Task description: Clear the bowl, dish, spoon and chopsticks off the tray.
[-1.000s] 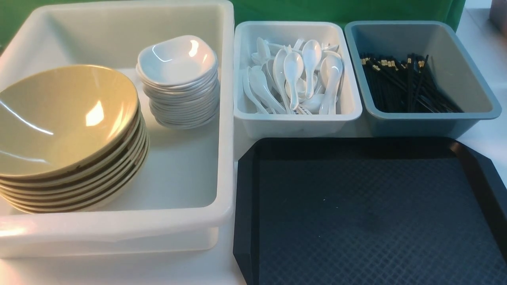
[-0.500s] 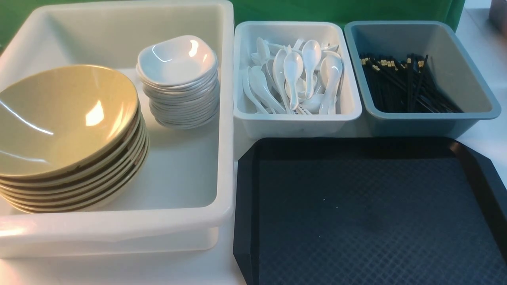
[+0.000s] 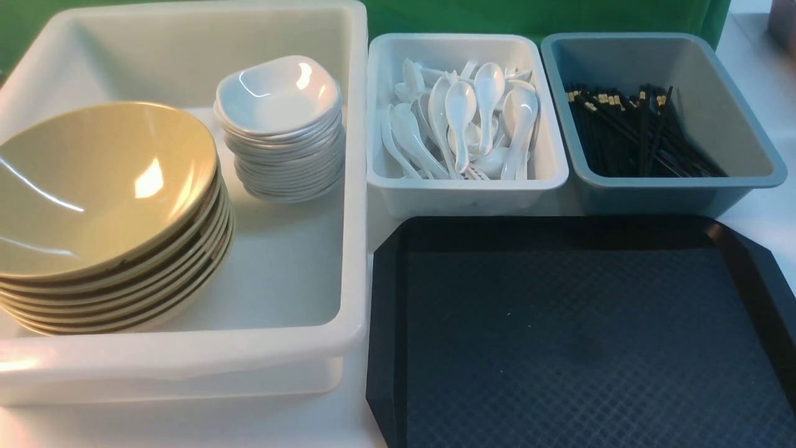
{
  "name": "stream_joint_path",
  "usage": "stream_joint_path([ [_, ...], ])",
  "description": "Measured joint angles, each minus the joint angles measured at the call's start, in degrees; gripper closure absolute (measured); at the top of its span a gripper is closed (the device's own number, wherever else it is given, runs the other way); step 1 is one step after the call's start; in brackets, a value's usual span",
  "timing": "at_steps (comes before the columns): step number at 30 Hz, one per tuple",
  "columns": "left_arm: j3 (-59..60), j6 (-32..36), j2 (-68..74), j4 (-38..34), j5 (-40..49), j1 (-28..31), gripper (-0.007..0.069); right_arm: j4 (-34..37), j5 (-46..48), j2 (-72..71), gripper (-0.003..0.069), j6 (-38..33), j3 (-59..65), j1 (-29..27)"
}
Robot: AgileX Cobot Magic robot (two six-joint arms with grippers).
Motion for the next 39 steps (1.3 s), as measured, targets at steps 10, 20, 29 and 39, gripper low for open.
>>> stream_joint_path([
  [10,0.00,-0.11,0.00,0.00,-0.06,0.00,0.0636,-0.06,1.22,-6.48,0.0613,2.93,10.96,-2.77],
  [20,0.00,-0.23,0.00,0.00,-0.06,0.00,0.0636,0.05,1.40,-6.48,0.0606,3.15,10.96,-2.77],
  [29,0.00,-0.23,0.00,0.00,-0.06,0.00,0.0636,0.05,1.40,-6.48,0.0597,3.15,10.96,-2.83],
  [39,0.18,-0.23,0.00,0.00,-0.06,0.00,0.0636,0.05,1.40,-6.48,0.0588,3.15,10.96,-2.83],
])
